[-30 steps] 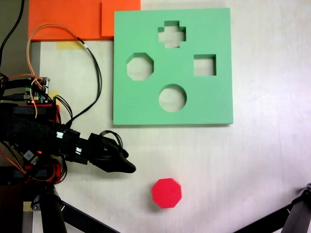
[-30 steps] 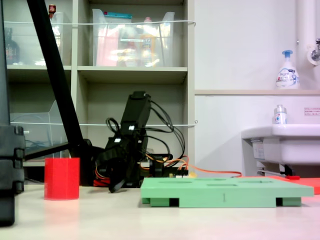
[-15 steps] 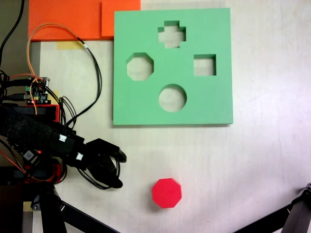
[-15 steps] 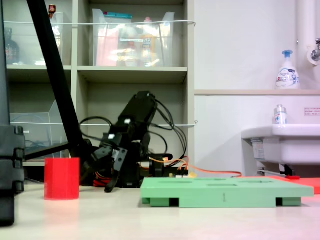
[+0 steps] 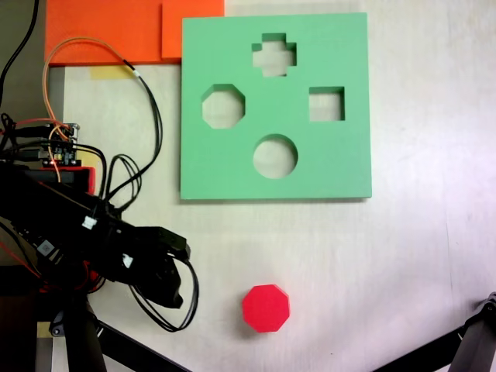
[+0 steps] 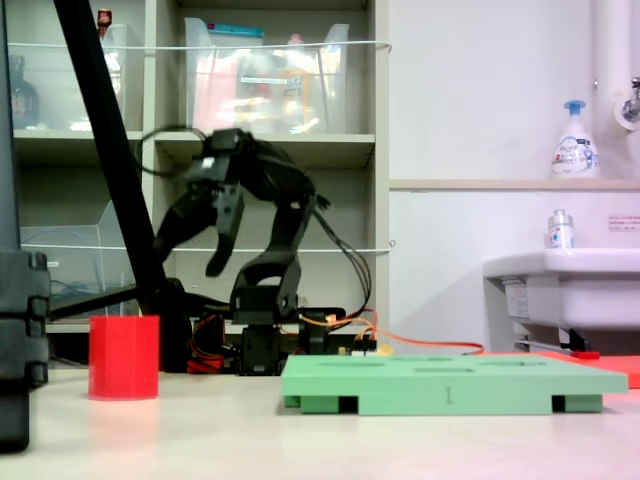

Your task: Put the octagonal pillar block into the corresponding hole

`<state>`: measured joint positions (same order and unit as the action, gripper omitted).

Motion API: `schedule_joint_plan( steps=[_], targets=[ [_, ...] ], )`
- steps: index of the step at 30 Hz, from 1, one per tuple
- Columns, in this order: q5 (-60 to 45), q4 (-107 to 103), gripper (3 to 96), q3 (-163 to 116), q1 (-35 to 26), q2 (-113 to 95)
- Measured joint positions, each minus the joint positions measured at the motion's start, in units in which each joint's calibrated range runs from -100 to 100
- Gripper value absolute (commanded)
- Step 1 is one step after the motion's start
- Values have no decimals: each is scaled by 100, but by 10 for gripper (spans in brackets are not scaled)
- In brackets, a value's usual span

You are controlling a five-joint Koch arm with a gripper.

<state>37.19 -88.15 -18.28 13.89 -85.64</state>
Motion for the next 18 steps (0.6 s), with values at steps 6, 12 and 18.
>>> schedule_joint_plan(
  steps=[6,12,18],
  targets=[
    [5,-656,616,1303,-5,2161],
    [20,-891,687,3361,29,4733],
    [68,-891,707,4027,29,6265]
  ],
)
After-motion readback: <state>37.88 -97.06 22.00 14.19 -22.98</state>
